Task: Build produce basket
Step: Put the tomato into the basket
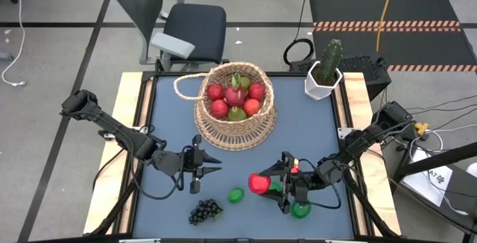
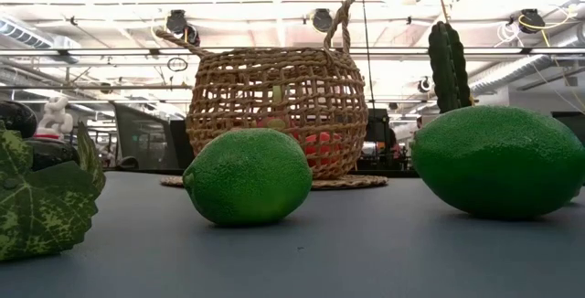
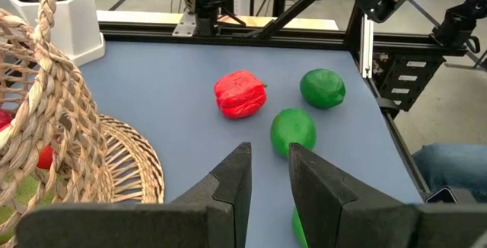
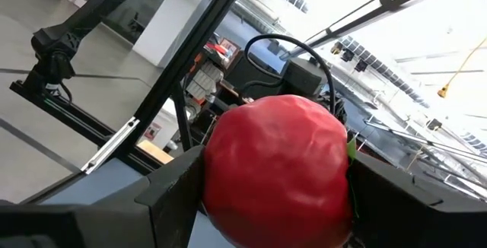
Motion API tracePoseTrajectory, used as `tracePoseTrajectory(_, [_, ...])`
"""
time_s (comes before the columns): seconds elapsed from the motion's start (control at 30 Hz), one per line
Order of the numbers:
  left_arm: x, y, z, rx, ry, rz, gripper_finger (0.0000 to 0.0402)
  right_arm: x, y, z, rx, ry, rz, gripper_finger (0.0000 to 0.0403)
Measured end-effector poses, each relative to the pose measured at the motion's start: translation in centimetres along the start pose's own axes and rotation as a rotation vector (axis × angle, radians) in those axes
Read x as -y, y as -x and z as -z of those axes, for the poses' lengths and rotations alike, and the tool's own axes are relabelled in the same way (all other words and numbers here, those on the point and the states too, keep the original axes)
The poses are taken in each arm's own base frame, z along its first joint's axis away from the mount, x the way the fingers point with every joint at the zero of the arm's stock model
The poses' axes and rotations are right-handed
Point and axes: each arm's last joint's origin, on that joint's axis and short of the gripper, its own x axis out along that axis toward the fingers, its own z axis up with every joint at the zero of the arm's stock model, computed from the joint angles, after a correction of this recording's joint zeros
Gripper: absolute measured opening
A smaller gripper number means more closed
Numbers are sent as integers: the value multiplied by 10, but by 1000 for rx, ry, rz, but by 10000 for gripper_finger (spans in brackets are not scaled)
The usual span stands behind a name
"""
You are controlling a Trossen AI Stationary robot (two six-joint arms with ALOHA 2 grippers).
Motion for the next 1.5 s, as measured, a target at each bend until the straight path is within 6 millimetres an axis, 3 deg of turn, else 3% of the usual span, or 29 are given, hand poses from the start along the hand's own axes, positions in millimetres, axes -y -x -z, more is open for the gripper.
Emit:
tracePoseTrajectory(0.6, [0,0,0,0,0,0,90,0,0,0,-6,-14,6,277])
tracePoseTrajectory(0.97, [0,0,0,1,1,0,90,6,-1,3,-143,-88,175,277])
tracePoseTrajectory(1.5, [1,0,-3,28,-86,6,90,50,-45,-20,-313,-63,448,277])
